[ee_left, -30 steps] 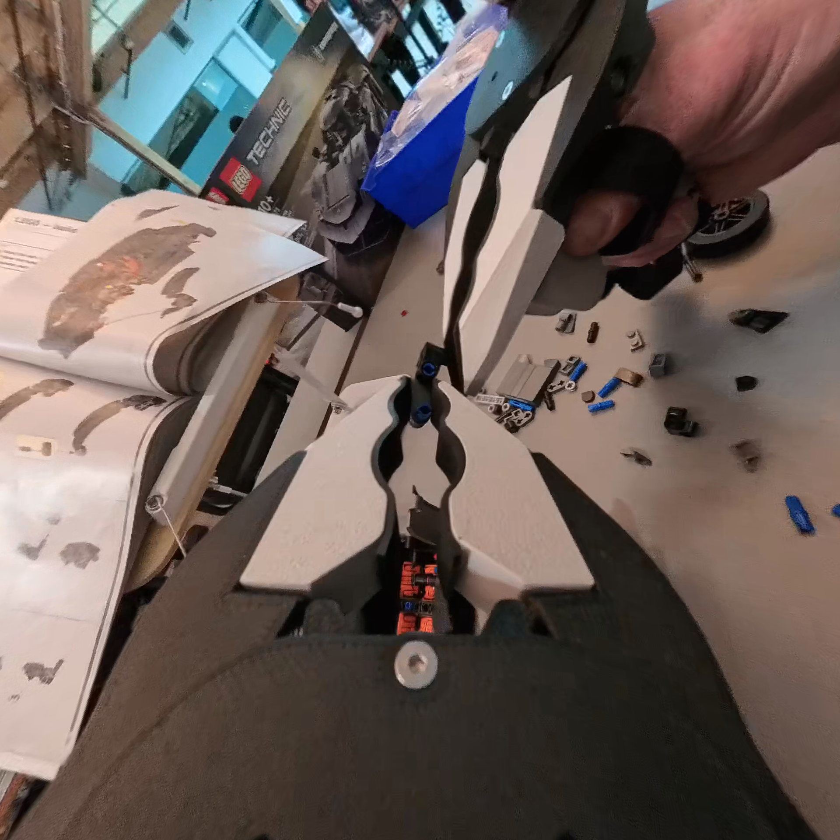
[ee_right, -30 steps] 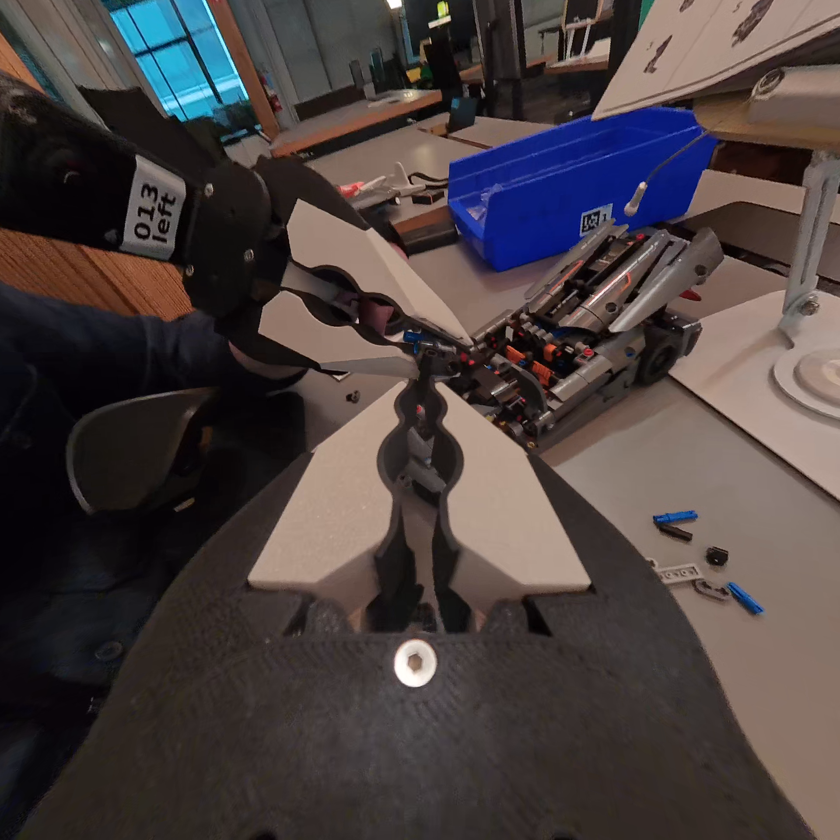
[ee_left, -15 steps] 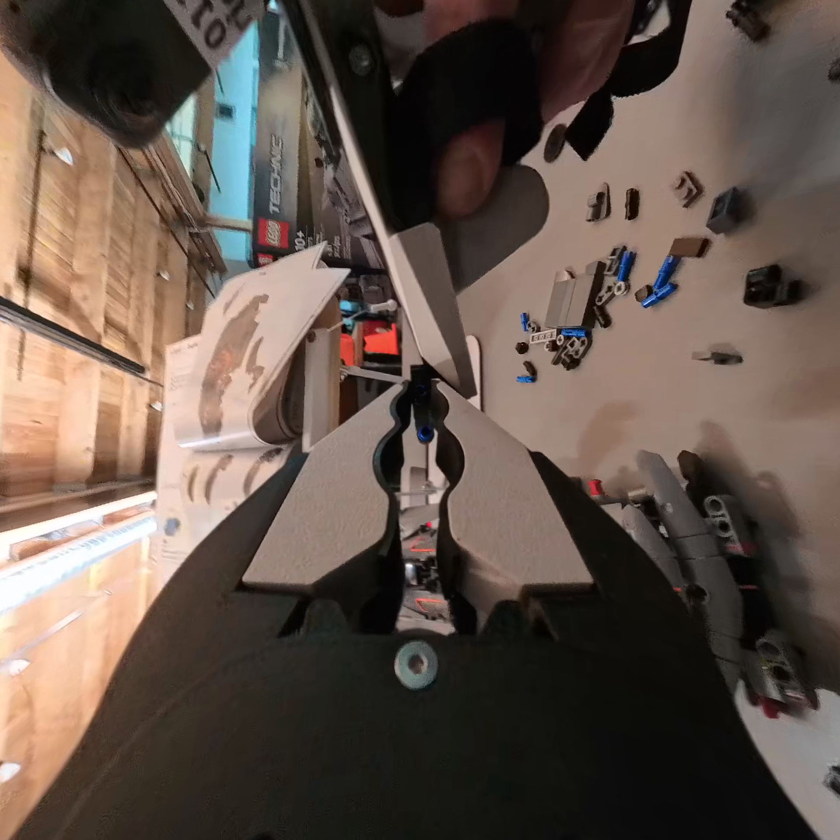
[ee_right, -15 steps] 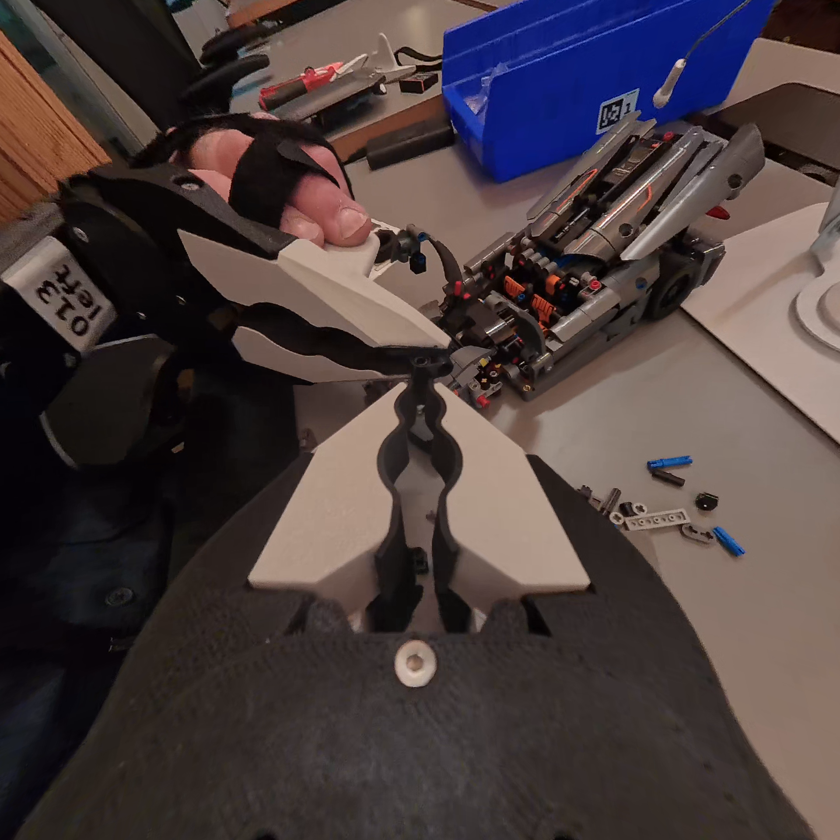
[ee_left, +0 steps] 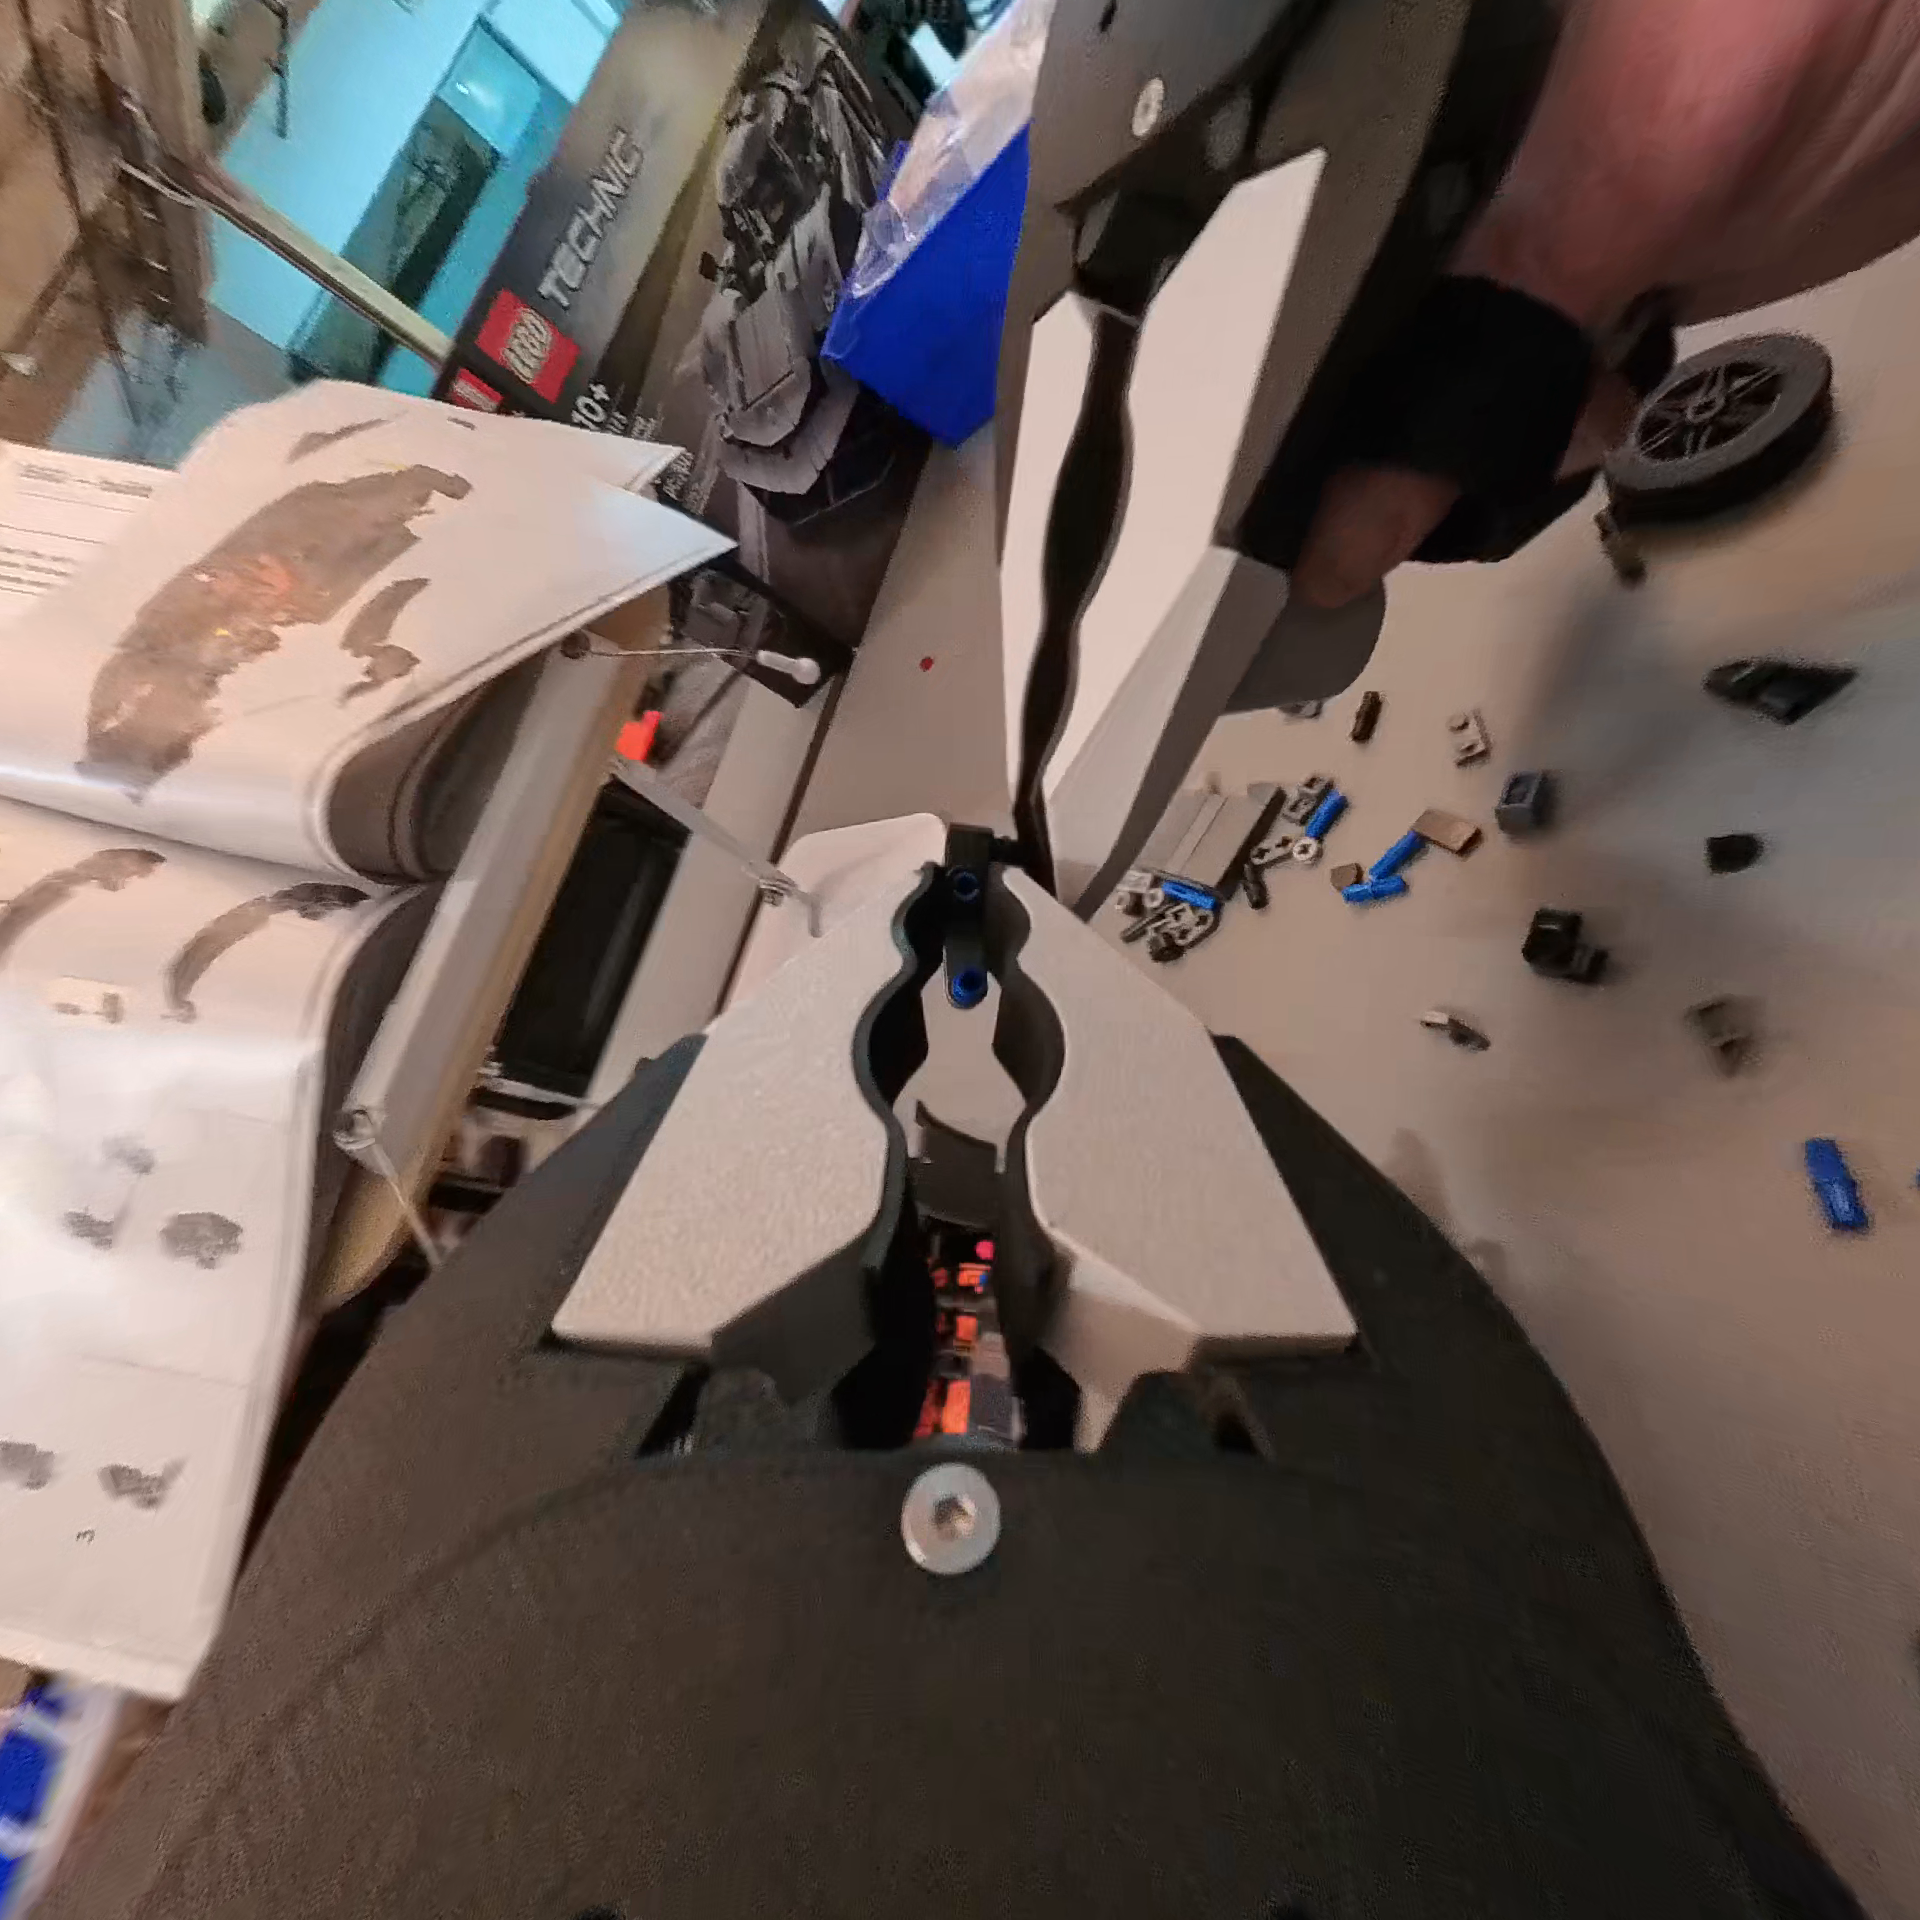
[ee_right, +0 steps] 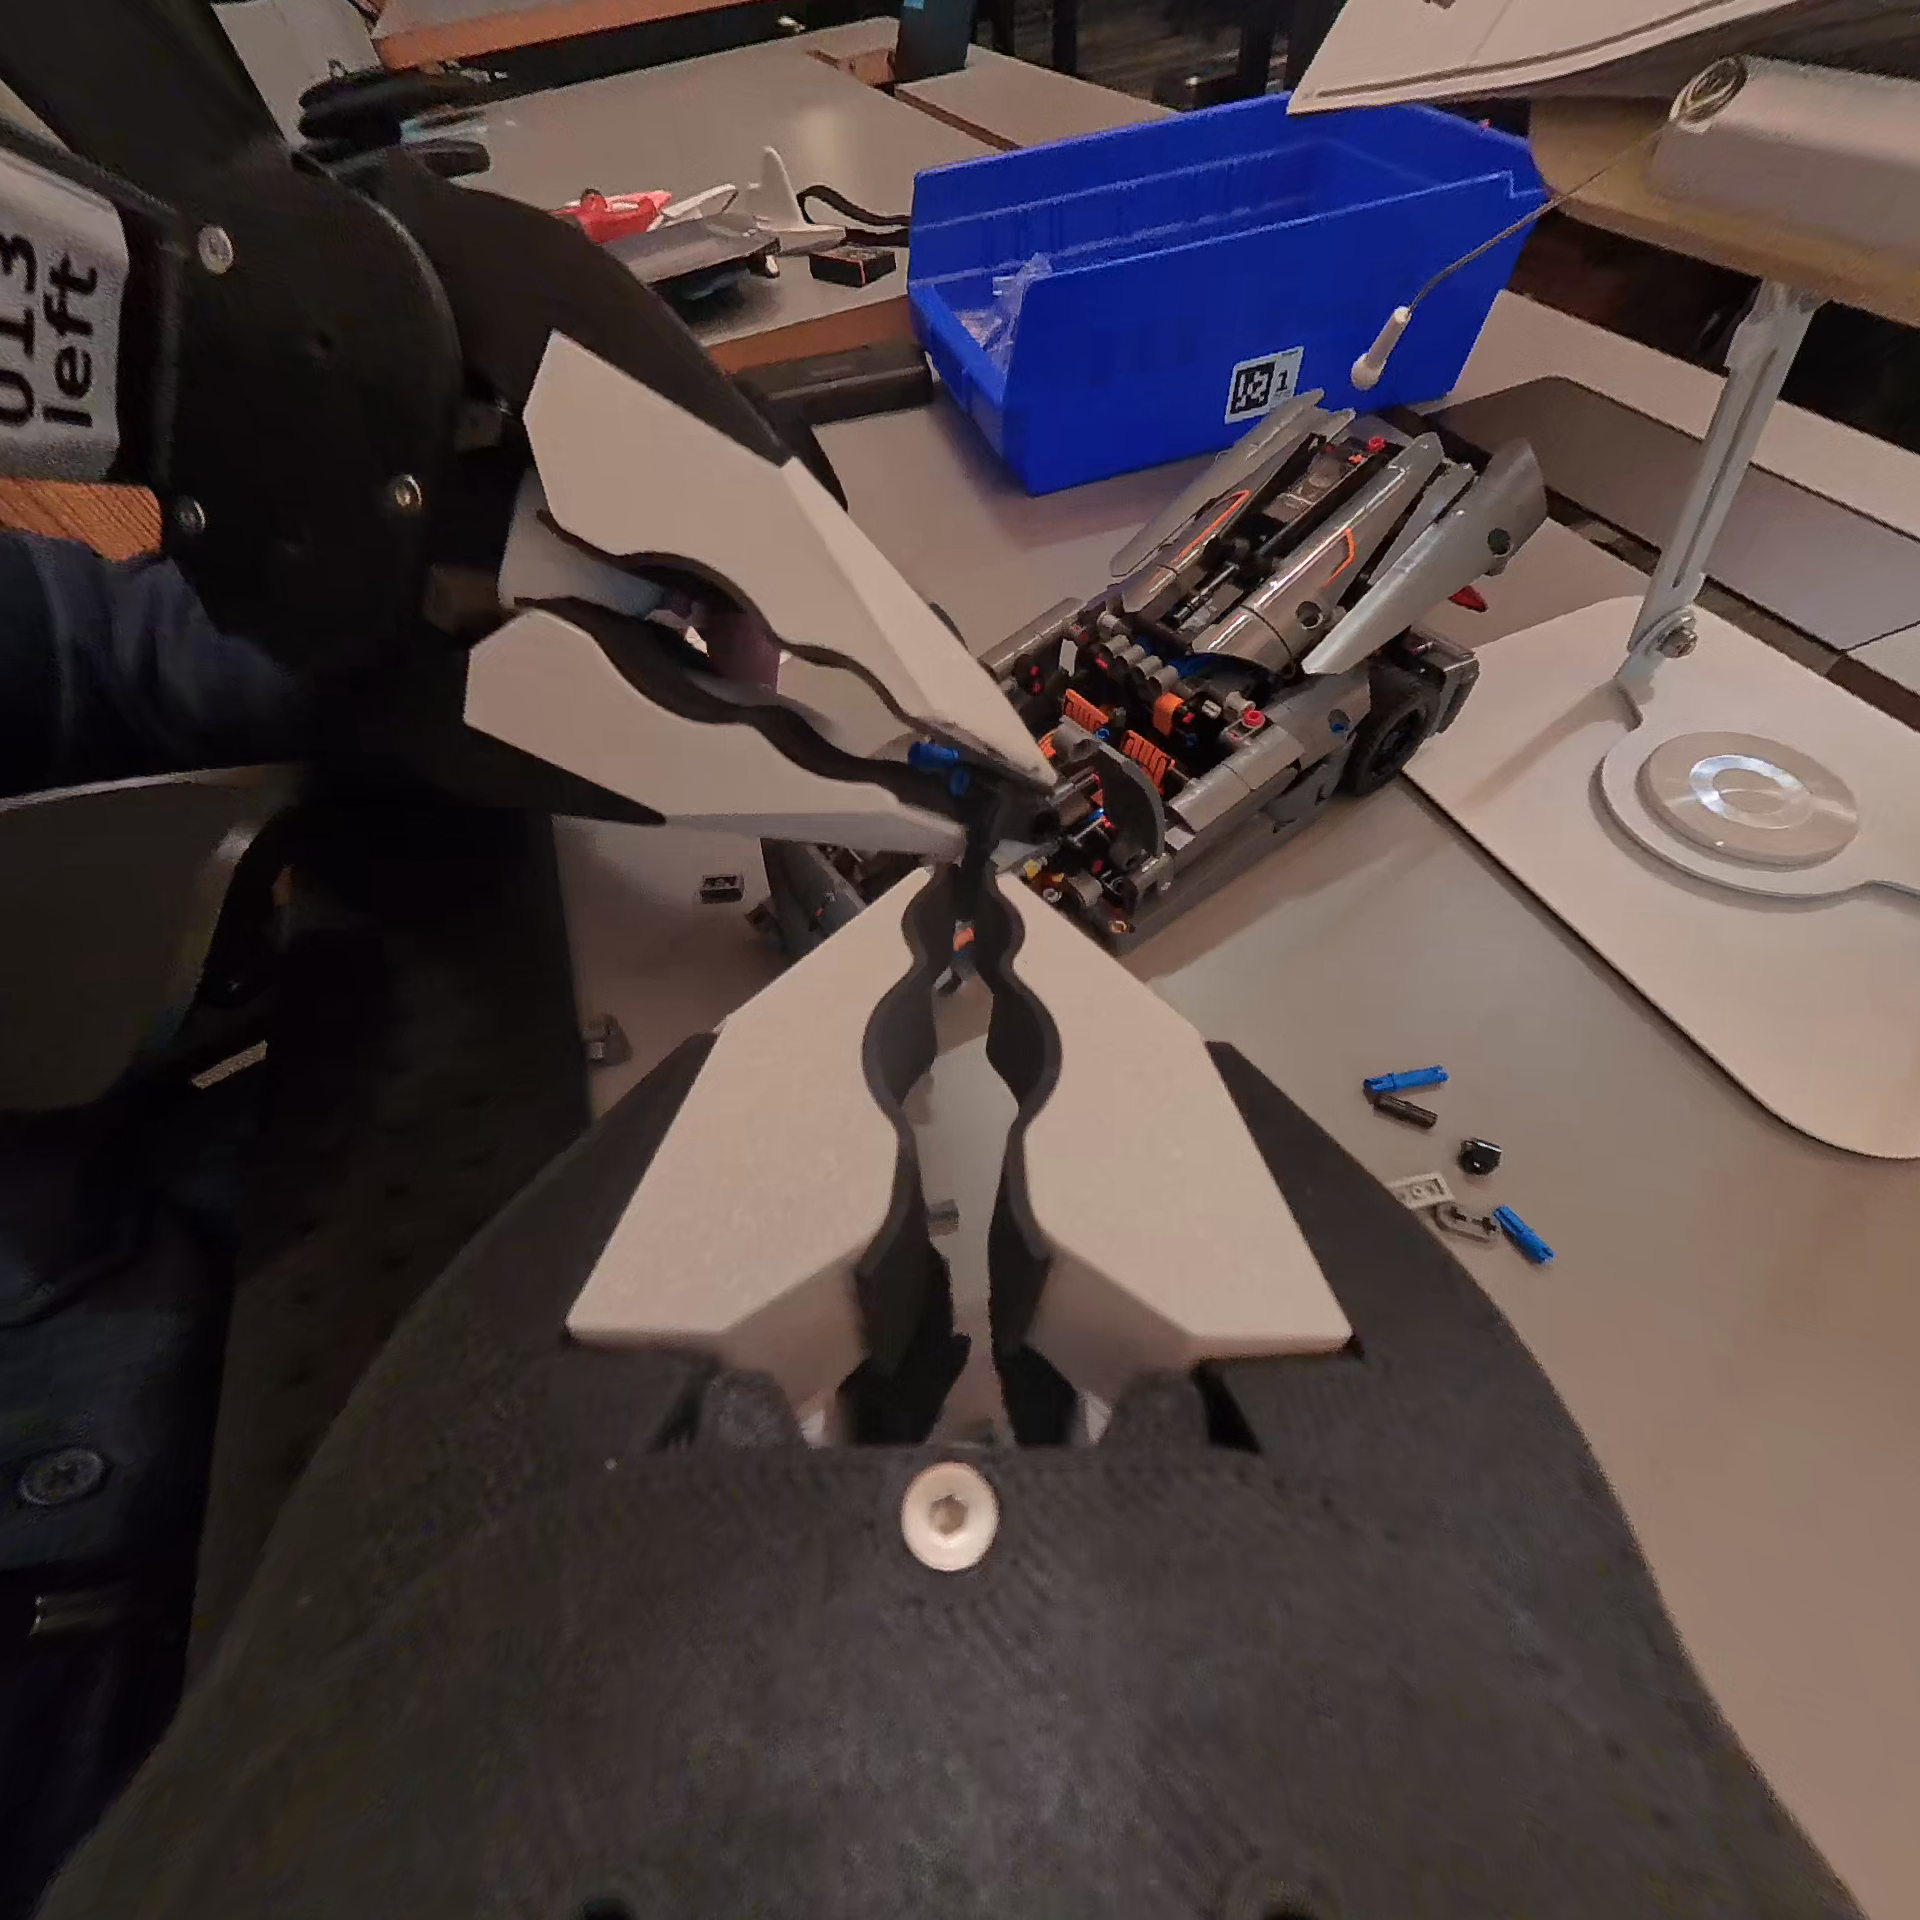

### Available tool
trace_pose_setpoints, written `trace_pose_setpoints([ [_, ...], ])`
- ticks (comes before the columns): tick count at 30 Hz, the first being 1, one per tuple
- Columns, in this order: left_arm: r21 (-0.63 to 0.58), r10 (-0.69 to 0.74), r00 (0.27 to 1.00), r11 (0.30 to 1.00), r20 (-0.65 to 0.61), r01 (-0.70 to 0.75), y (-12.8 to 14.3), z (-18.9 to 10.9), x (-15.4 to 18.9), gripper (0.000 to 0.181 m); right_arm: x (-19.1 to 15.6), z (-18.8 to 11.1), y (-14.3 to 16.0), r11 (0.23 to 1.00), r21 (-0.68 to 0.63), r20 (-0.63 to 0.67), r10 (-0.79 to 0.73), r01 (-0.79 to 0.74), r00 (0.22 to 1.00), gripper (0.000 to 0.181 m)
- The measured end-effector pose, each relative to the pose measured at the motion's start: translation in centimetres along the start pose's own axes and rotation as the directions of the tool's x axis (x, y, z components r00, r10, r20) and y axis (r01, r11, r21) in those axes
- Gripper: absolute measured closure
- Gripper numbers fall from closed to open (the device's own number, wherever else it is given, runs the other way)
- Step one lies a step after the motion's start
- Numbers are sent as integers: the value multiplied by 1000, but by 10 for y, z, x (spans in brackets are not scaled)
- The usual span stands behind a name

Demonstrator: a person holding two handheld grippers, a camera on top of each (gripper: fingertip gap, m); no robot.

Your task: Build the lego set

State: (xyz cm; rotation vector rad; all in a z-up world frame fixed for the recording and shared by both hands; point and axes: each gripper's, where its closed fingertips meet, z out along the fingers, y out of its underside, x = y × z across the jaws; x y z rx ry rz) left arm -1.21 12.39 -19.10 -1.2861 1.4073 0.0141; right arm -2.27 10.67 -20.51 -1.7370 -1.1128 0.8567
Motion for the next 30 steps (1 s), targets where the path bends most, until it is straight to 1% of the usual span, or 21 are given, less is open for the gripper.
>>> trace_pose_setpoints([
  [2, 50, -131, 989, 990, -73, 135, -1, -1, 0, 177, -1, -3, 0, 1000, -2, 0, -25, 25, 1000, 179],
  [3, 50, -149, 989, 988, 5, 149, 1, -3, -16, 177, -3, 0, 8, 998, -41, 4, -43, 43, 999, 181],
  [4, 61, -162, 984, 986, 79, 157, 3, -13, -41, 177, -12, 10, 25, 991, -113, 27, -69, 72, 997, 180],
  [5, 130, -291, 955, 951, 57, 282, 0, -25, -61, 178, -23, 18, 34, 984, -145, 45, -98, 103, 994, 180],
  [6, 151, -333, 942, 933, 30, 326, 2, -30, -66, 178, -24, 17, 26, 985, -122, 30, -123, 126, 992, 180],
  [7, 123, -288, 957, 952, 42, 281, 7, -26, -59, 177, -19, 8, 11, 993, -63, 30, -101, 103, 994, 180],
  [8, 119, -272, 962, 956, 11, 269, 5, -22, -48, 176, -15, 0, 0, 999, -15, 63, -51, 52, 997, 180],
  [9, 112, -255, 966, 959, -51, 259, 1, -18, -38, 176, -13, -4, -3, 1000, 6, 96, -16, 16, 995, 180],
  [10, 92, -236, 970, 966, -60, 241, 1, -17, -39, 176, -13, -6, -1, 1000, 6, 103, -20, 19, 995, 180],
  [11, 100, -231, 972, 967, -41, 234, 0, -20, -44, 177, -15, -10, 0, 999, 5, 108, -36, 36, 994, 180],
  [12, 123, -251, 966, 958, -67, 257, -3, -22, -44, 177, -15, -17, -3, 999, 17, 115, -40, 38, 993, 180],
  [13, 119, -249, 960, 957, -129, 264, -4, -22, -35, 177, -11, -24, -7, 999, 37, 108, -36, 32, 994, 181],
  [15, 63, -157, 983, 985, -96, 163, -1, -21, -24, 177, -4, -36, -10, 998, 53, 99, -51, 46, 994, 181],
  [17, 25, -53, 991, 998, -126, 57, -9, -21, 0, 177, 1, -41, -2, 998, 13, 83, -57, 56, 995, 180],
  [19, -40, 62, 990, 997, -128, -67, -6, -17, 22, 176, 4, -44, 6, 999, -5, 82, -48, 49, 995, 180],
  [20, -65, 99, 983, 992, -156, -110, -4, -15, 38, 176, 7, -45, 11, 999, -19, 78, -44, 46, 996, 180],
  [22, -70, 162, 967, 981, -199, -179, -1, -12, 67, 177, 9, -45, 20, 998, -42, 63, -48, 51, 997, 180],
  [24, -135, 230, 944, 955, -236, -266, 13, -10, 88, 177, 9, -44, 25, 997, -55, 65, -50, 54, 997, 180],
  [26, -118, 287, 909, 935, -303, -335, 21, -10, 109, 177, 7, -41, 28, 996, -68, 70, -58, 62, 996, 180],
  [28, -181, 316, 892, 904, -323, -386, 39, -7, 116, 177, 5, -39, 30, 994, -83, 75, -68, 75, 995, 180],
  [30, -195, 333, 878, 889, -343, -413, 51, -6, 119, 177, 4, -36, 32, 992, -95, 80, -71, 79, 994, 180],
])
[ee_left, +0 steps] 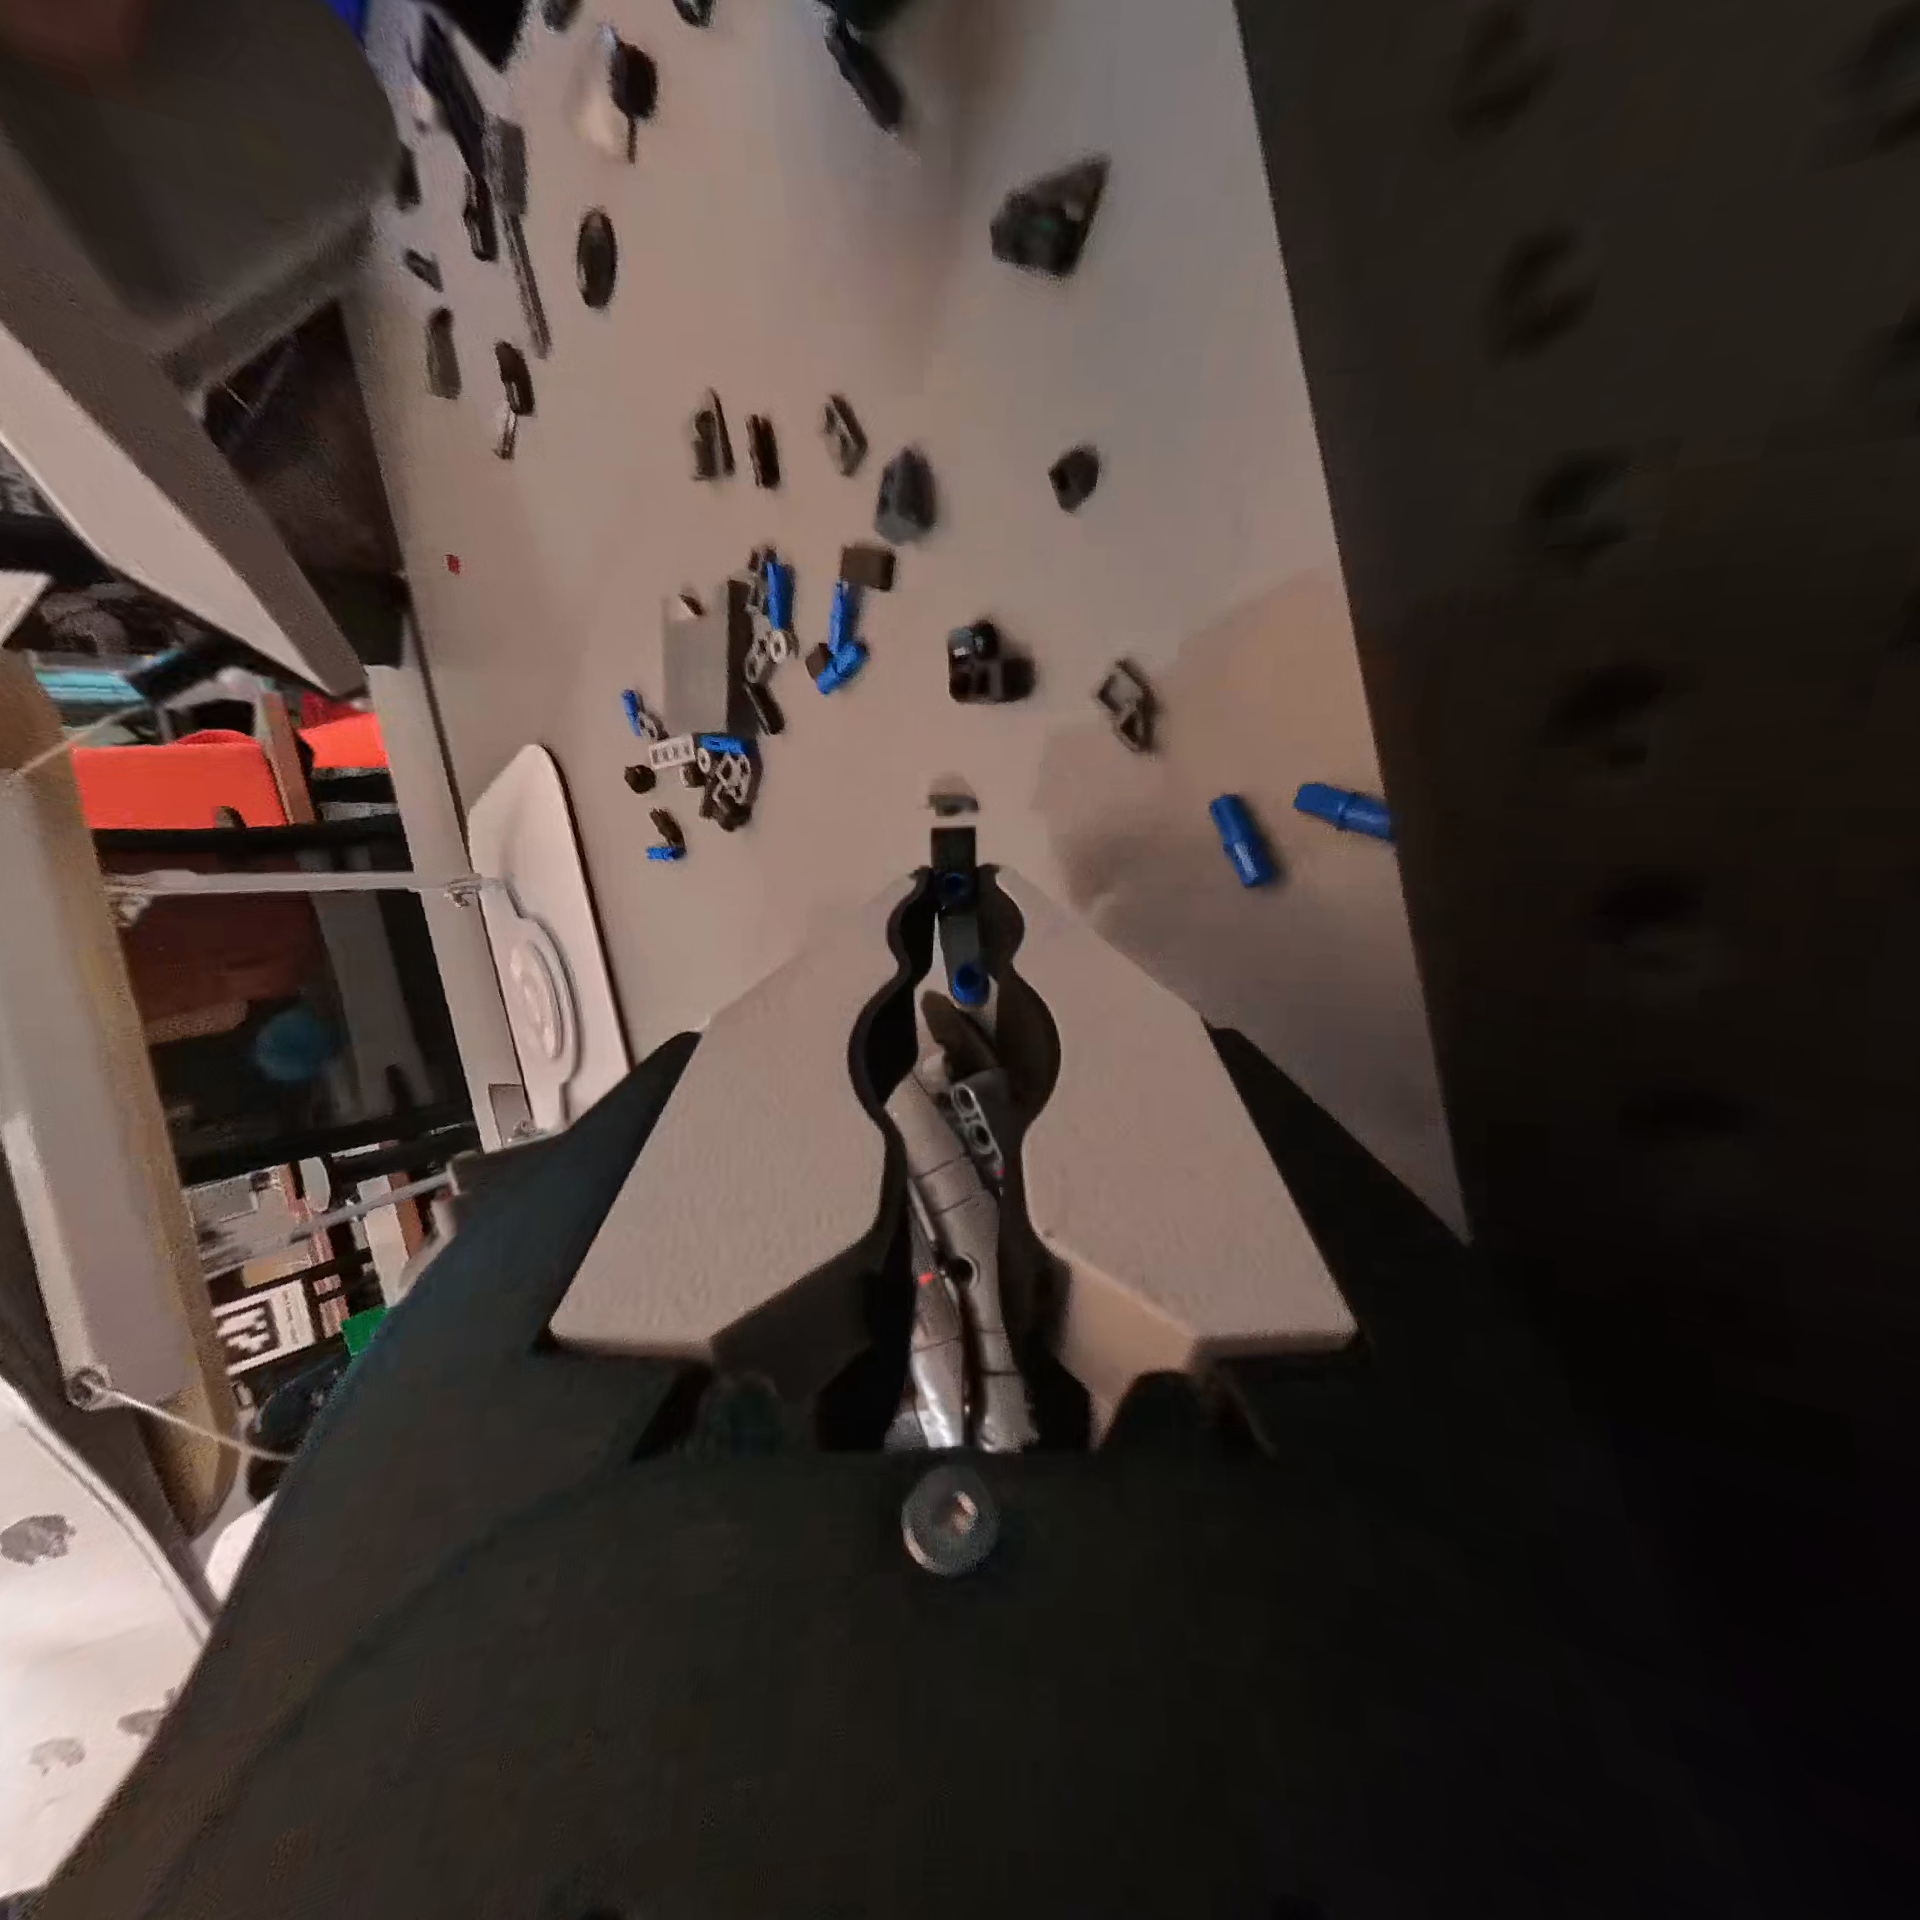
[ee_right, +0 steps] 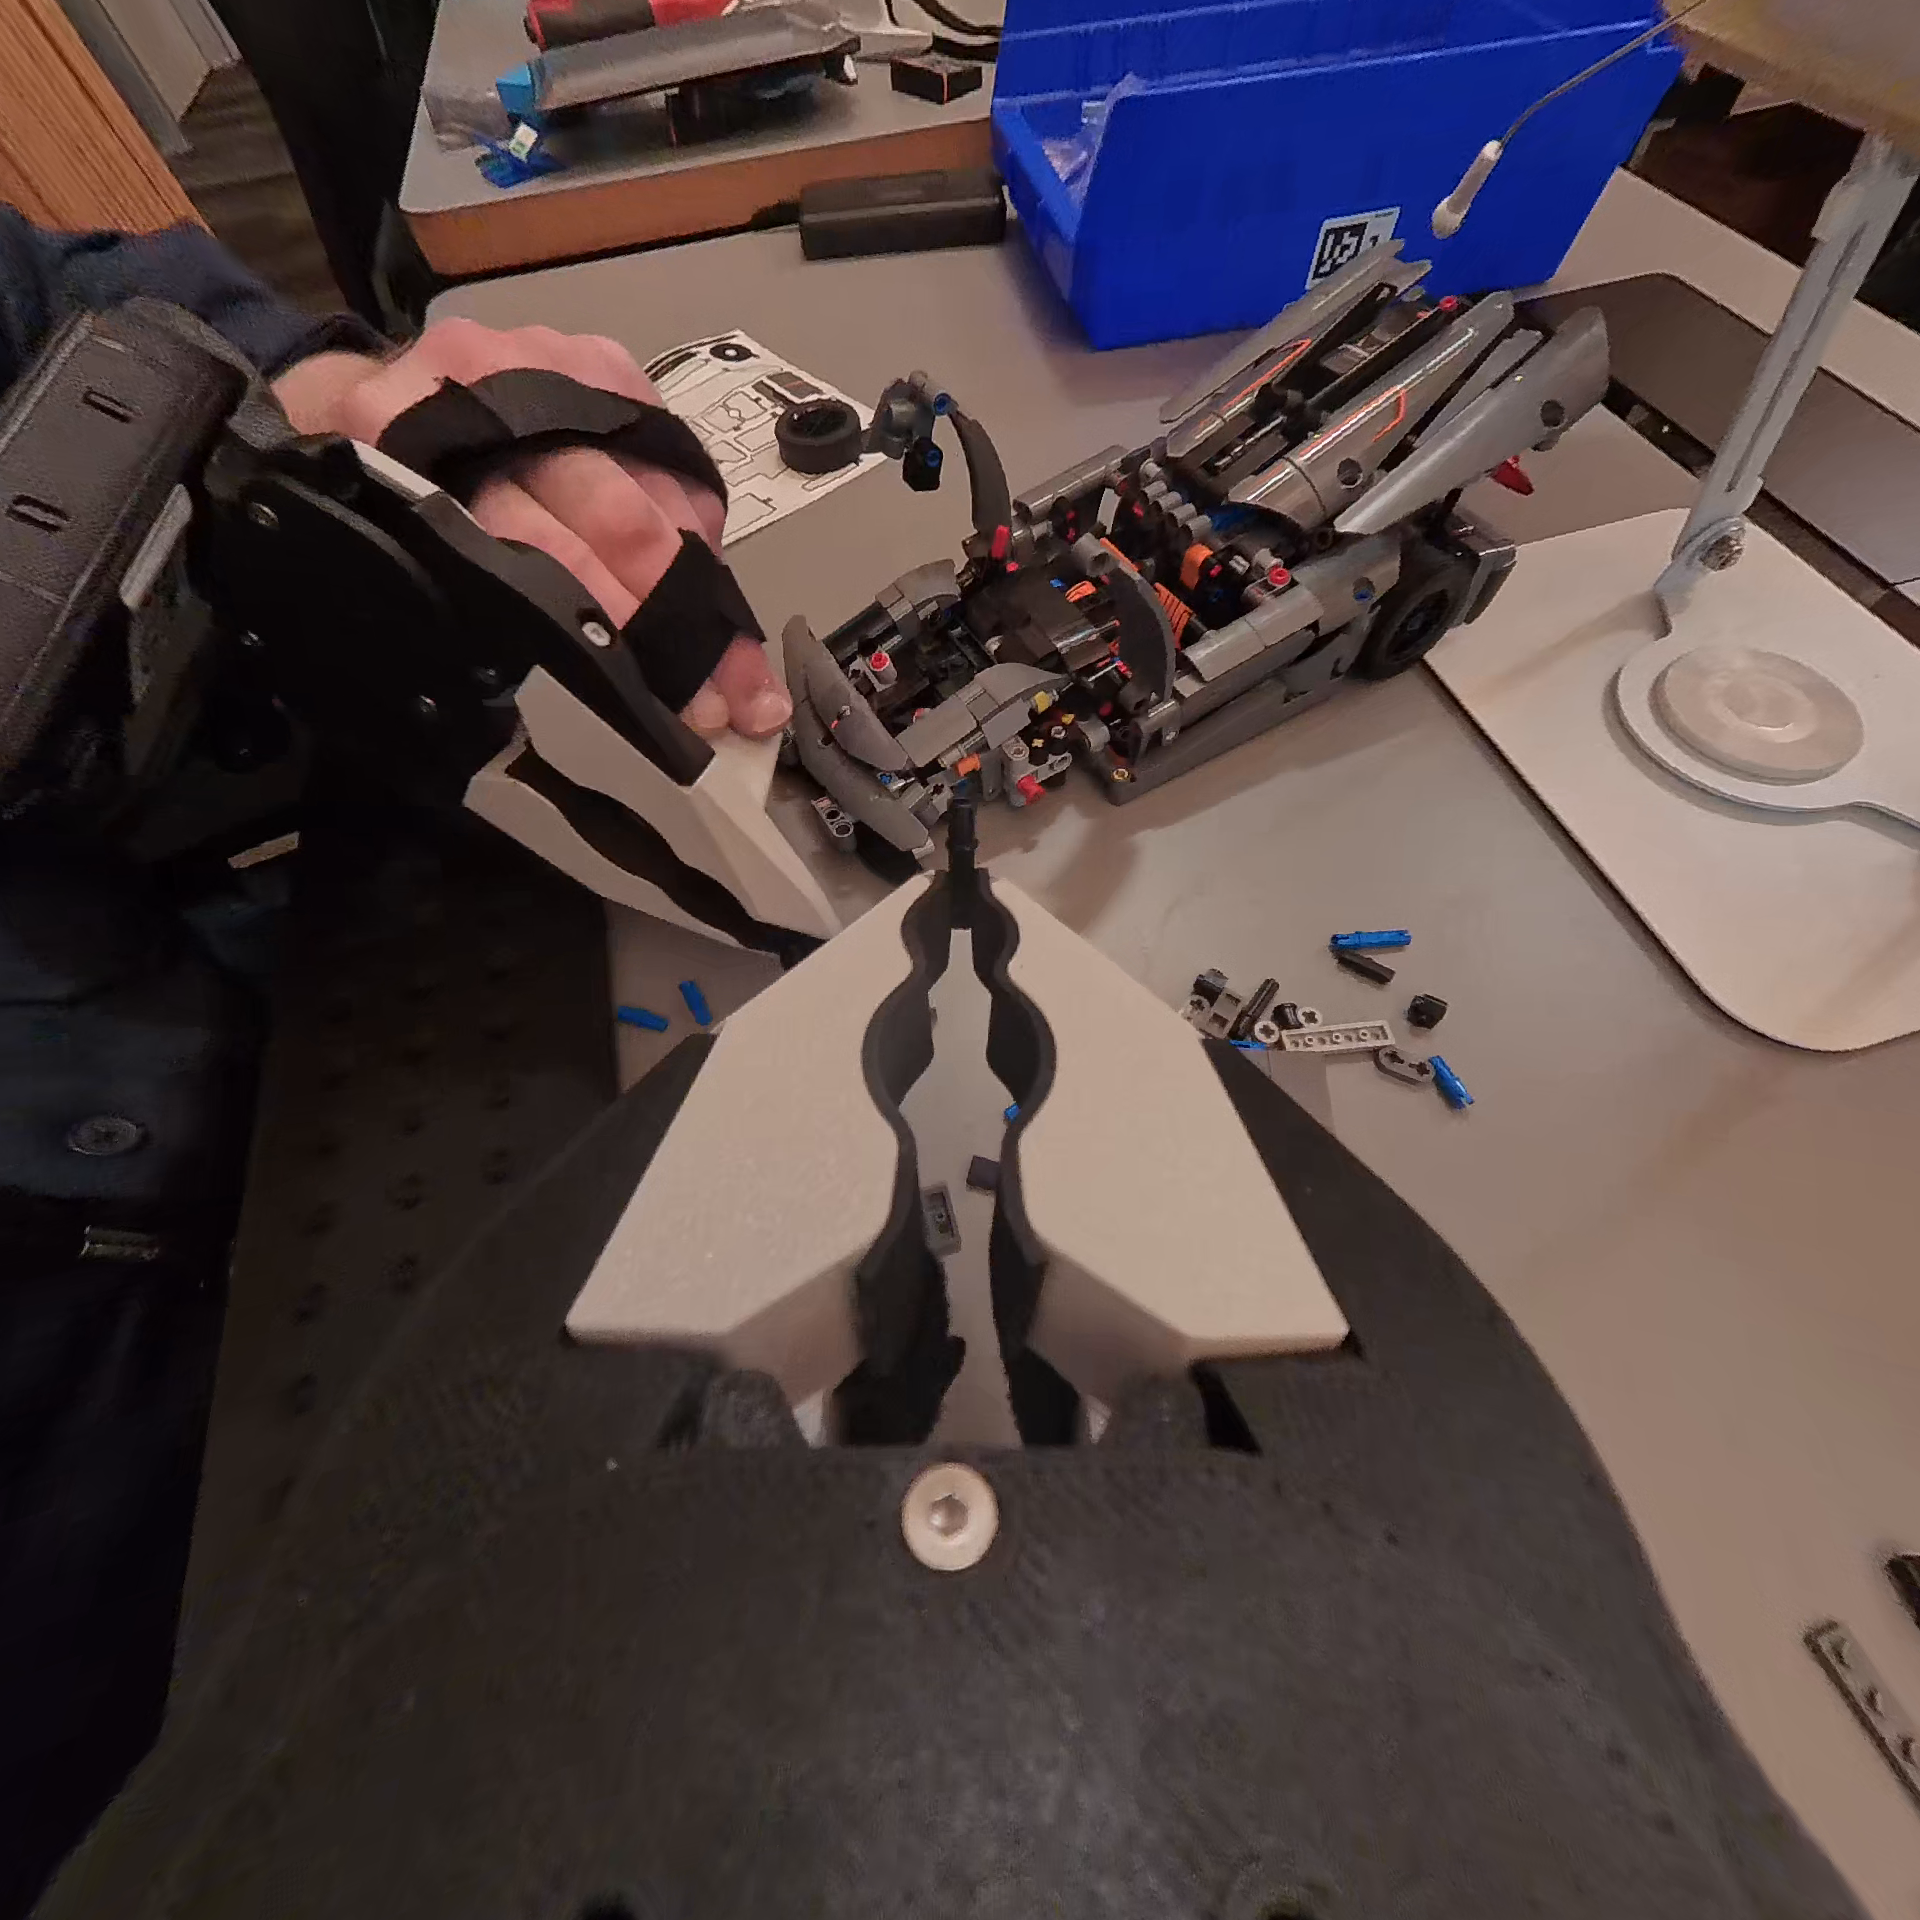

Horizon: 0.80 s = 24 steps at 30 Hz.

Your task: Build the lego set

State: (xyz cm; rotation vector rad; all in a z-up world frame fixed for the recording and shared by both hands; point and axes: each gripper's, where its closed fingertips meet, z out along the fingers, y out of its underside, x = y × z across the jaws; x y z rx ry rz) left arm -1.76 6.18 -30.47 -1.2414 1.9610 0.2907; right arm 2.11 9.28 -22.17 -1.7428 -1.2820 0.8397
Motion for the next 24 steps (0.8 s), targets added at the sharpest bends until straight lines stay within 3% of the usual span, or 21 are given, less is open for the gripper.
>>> trace_pose_setpoints([
  [8, -4, 2, 998, 1000, -60, -2, 10, 0, 16, 166, -8, 11, 8, 998, -57, 30, -29, 31, 999, 179],
  [11, 36, -54, 996, 998, -77, 57, 9, -7, 14, 151, -11, 14, 11, 995, -85, 29, -51, 53, 998, 180],
  [14, 73, -55, 991, 995, -119, 64, 10, -14, 19, 148, -14, 16, 13, 990, -113, 28, -84, 87, 996, 180],
  [24, 66, -19, 988, 997, -151, 29, 13, -11, 30, 171, -17, 18, 12, 989, -113, 41, -95, 99, 995, 180],
])
